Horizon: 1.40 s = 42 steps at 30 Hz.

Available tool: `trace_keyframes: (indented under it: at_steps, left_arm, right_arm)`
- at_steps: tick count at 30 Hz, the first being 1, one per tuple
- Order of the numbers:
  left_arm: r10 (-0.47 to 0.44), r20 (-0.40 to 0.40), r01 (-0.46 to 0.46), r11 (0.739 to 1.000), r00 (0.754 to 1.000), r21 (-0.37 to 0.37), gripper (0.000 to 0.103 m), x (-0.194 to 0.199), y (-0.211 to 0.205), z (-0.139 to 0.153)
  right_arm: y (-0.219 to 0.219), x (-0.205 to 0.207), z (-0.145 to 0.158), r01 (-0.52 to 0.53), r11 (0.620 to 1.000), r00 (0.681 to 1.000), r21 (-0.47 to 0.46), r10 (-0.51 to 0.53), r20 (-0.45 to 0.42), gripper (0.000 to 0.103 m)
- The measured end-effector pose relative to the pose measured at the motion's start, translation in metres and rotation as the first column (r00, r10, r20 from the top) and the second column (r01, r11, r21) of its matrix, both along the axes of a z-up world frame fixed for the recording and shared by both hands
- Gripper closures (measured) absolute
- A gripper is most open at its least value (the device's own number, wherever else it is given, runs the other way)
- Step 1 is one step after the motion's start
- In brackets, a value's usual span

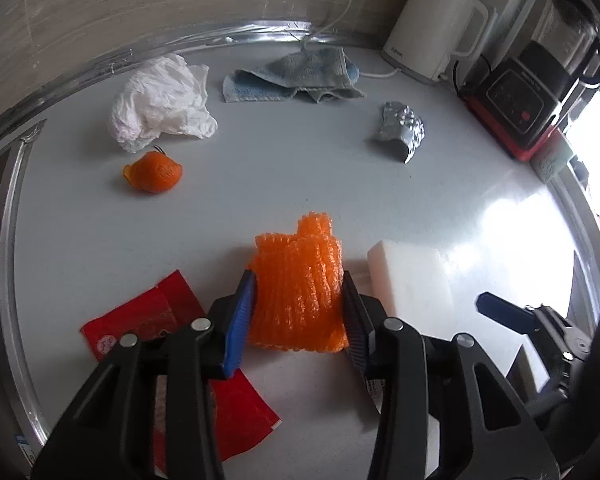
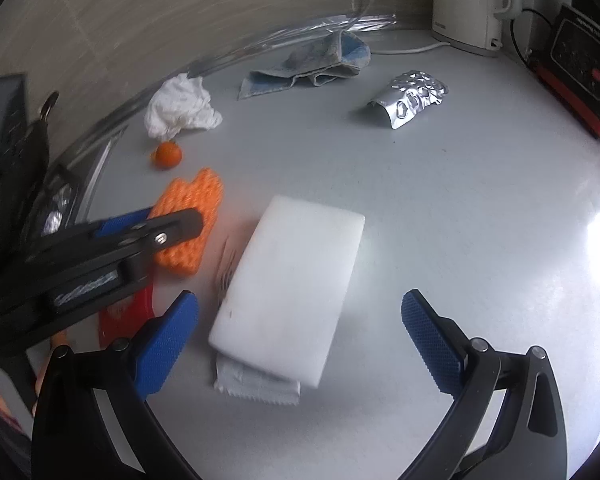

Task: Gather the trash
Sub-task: 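Grasp the orange net with the left tool while the right tool grasps the white sponge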

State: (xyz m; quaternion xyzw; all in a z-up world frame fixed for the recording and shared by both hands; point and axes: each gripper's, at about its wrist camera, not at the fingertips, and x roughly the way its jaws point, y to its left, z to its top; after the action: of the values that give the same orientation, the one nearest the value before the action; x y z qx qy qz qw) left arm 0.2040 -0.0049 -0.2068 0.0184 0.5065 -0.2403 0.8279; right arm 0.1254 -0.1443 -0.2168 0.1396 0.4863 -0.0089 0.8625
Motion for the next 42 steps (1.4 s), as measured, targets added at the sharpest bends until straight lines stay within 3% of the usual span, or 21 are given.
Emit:
trace_keyframes:
  at_steps: [9, 14, 22, 31, 42]
  left_arm:
    - [0.026, 0.048, -0.026, 1.000, 0.999, -0.009, 0.063, -0.002, 0.011, 0.021]
    - [0.032, 0.059, -0.031, 0.999, 0.998, -0.019, 0.063, -0.006, 0.016, 0.029]
    - [0.054, 0.085, -0.052, 0.998, 0.995, -0.020, 0.063, -0.019, 0.021, 0.045]
    - [0.021, 0.144, -0.015, 0.999, 0.989, -0.041, 0.063, -0.079, 0.013, 0.081]
    - [-0.024, 0.133, 0.030, 0.999, 0.991, -0.044, 0.063, -0.188, -0.009, 0.095]
  right_arm:
    - [0.000, 0.026, -0.013, 0.074, 0.997, 0.996, -0.016, -0.075, -0.040, 0.003]
    - [0.001, 0.027, -0.017, 0.076, 0.997, 0.996, -0.023, -0.077, -0.053, 0.037]
    - [-0.006, 0.015, 0.004, 0.062, 0.998, 0.998, 0.011, -0.062, -0.008, 0.039]
    - [-0.021, -0.044, 0.065, 0.028, 0.999, 0.996, -0.028, -0.025, 0.090, 0.038]
    - [-0.041, -0.156, 0.084, 0.008, 0.998, 0.995, -0.069, -0.001, 0.100, 0.038]
